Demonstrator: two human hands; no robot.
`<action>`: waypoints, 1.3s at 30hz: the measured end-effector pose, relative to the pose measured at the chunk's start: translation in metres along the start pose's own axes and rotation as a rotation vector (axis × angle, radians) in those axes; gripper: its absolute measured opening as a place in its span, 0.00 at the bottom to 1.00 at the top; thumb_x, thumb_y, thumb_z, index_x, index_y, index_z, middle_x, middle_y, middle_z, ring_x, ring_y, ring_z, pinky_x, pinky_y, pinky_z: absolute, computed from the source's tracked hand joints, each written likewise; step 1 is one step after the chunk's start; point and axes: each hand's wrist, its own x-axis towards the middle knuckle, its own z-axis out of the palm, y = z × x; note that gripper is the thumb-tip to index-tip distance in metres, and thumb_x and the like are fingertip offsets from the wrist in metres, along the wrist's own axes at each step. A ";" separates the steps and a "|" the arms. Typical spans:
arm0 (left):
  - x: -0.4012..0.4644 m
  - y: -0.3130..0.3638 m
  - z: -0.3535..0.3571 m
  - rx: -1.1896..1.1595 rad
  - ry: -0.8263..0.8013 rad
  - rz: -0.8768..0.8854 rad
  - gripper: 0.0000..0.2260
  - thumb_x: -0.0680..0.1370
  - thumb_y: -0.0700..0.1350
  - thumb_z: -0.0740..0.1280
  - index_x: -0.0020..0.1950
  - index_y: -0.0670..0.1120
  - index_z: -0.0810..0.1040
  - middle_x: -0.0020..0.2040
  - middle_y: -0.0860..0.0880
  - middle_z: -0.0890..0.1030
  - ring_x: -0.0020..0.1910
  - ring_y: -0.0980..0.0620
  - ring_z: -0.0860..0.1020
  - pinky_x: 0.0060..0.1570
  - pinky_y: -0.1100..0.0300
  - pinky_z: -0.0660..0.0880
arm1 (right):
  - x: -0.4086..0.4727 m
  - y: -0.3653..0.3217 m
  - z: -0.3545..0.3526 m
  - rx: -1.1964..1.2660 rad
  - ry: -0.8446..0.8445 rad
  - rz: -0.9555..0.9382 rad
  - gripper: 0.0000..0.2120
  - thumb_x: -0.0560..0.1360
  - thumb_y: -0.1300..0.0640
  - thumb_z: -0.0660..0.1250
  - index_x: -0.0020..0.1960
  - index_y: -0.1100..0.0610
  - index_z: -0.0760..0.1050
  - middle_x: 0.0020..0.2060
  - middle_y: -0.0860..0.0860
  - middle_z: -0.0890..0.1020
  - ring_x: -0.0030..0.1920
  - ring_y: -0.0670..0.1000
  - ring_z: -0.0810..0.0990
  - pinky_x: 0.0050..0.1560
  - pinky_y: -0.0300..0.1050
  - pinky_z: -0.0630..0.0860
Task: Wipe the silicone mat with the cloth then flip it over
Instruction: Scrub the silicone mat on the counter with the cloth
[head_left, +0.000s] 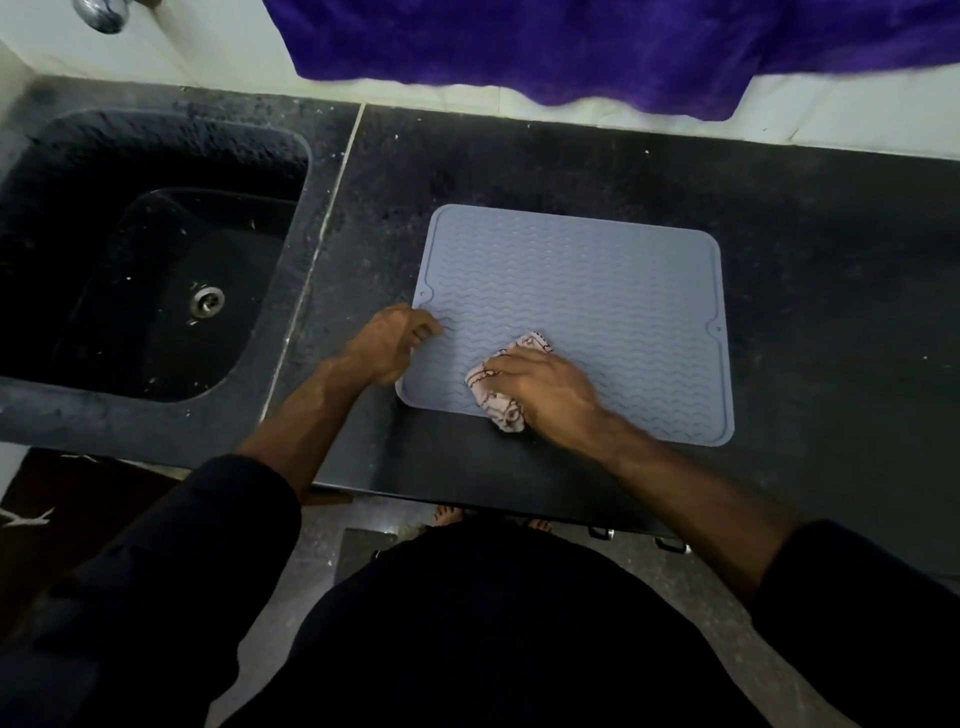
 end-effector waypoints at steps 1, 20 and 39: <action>0.002 0.000 -0.001 -0.009 -0.020 -0.003 0.24 0.69 0.23 0.61 0.61 0.39 0.78 0.57 0.40 0.77 0.51 0.46 0.77 0.47 0.66 0.69 | -0.003 0.001 0.001 -0.013 -0.018 -0.004 0.19 0.60 0.69 0.76 0.50 0.60 0.84 0.52 0.58 0.84 0.51 0.61 0.83 0.52 0.58 0.78; 0.000 0.006 -0.006 -0.048 -0.031 -0.002 0.20 0.72 0.25 0.60 0.60 0.39 0.77 0.54 0.43 0.77 0.49 0.51 0.74 0.46 0.66 0.68 | 0.011 0.003 0.003 -0.040 -0.078 -0.135 0.19 0.59 0.64 0.80 0.50 0.57 0.84 0.49 0.53 0.85 0.50 0.56 0.83 0.51 0.49 0.81; 0.001 0.005 -0.001 0.004 0.045 -0.024 0.16 0.75 0.31 0.63 0.59 0.45 0.77 0.56 0.45 0.76 0.54 0.48 0.76 0.50 0.61 0.70 | 0.032 -0.015 0.011 -0.070 -0.075 -0.196 0.12 0.66 0.60 0.75 0.49 0.55 0.84 0.48 0.52 0.84 0.49 0.56 0.82 0.52 0.48 0.78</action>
